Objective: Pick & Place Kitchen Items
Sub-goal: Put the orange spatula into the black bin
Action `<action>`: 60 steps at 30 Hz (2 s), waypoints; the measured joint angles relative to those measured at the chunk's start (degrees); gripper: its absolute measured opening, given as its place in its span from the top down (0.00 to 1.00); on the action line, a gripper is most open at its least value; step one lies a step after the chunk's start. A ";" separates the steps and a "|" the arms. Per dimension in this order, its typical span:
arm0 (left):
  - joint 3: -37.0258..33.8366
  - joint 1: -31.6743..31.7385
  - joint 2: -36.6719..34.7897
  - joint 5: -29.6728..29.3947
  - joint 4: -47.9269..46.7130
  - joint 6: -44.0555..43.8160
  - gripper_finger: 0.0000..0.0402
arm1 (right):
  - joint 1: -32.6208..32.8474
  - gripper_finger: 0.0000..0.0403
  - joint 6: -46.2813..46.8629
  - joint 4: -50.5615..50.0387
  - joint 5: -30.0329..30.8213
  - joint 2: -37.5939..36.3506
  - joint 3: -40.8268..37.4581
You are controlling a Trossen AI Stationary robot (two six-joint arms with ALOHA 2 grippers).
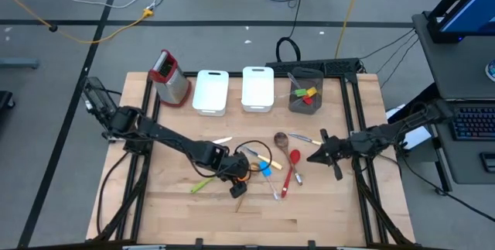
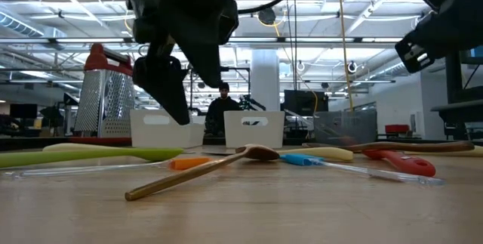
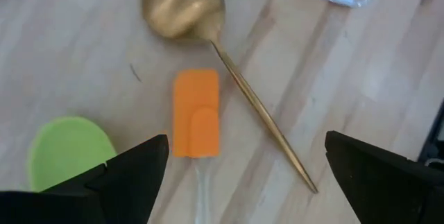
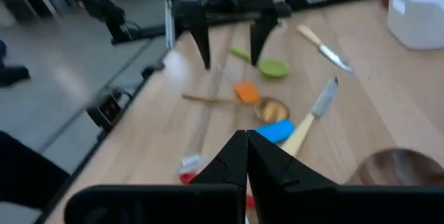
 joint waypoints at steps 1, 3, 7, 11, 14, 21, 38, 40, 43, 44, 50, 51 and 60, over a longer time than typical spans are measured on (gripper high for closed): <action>0.00 0.24 0.00 0.01 0.02 0.01 0.02 | 0.00 1.00 0.00 0.83 0.00 -0.59 -0.64; 0.00 0.60 0.07 -0.09 0.05 0.23 0.02 | 0.00 1.00 0.33 1.96 0.01 -1.36 -1.55; 0.00 1.17 0.50 -0.08 -0.79 0.81 0.02 | 0.00 1.00 1.14 2.04 0.00 -1.68 -2.14; 0.00 1.30 0.50 -1.04 -1.53 -0.19 0.02 | 0.00 1.00 1.14 2.12 0.00 -1.68 -2.14; -0.02 1.28 0.50 -2.30 -0.66 -0.49 0.02 | 0.00 1.00 1.14 2.19 0.02 -1.68 -2.17; -0.02 1.16 0.50 -2.96 -0.85 -1.73 0.02 | 0.00 1.00 1.26 2.51 0.24 -1.68 -2.17; 2.12 -1.07 6.38 -1.86 2.91 -5.65 0.02 | 0.00 1.00 2.45 2.64 3.05 -1.66 -2.17; 4.31 -1.37 8.61 -1.45 -1.49 -5.68 0.02 | 0.00 1.00 2.67 2.78 3.06 -1.63 -2.17; 7.28 -1.01 10.45 -0.95 -6.88 -5.72 0.02 | 0.00 1.00 2.67 2.95 3.05 -1.66 -2.17; 7.99 -0.95 10.61 -0.74 -7.81 -5.70 0.02 | 0.00 1.00 2.68 2.95 3.05 -1.66 -2.17; 12.53 -0.11 9.87 -1.40 -9.30 -5.91 0.02 | 0.00 1.00 3.95 2.86 2.92 -1.66 -2.17; 13.15 -0.07 9.79 -1.83 -9.77 -5.87 0.02 | 0.00 1.00 3.94 2.87 2.89 -1.66 -2.17; 13.05 -0.12 9.94 -0.73 -17.26 -3.05 0.02 | 0.00 1.00 3.96 2.87 2.88 -1.66 -2.17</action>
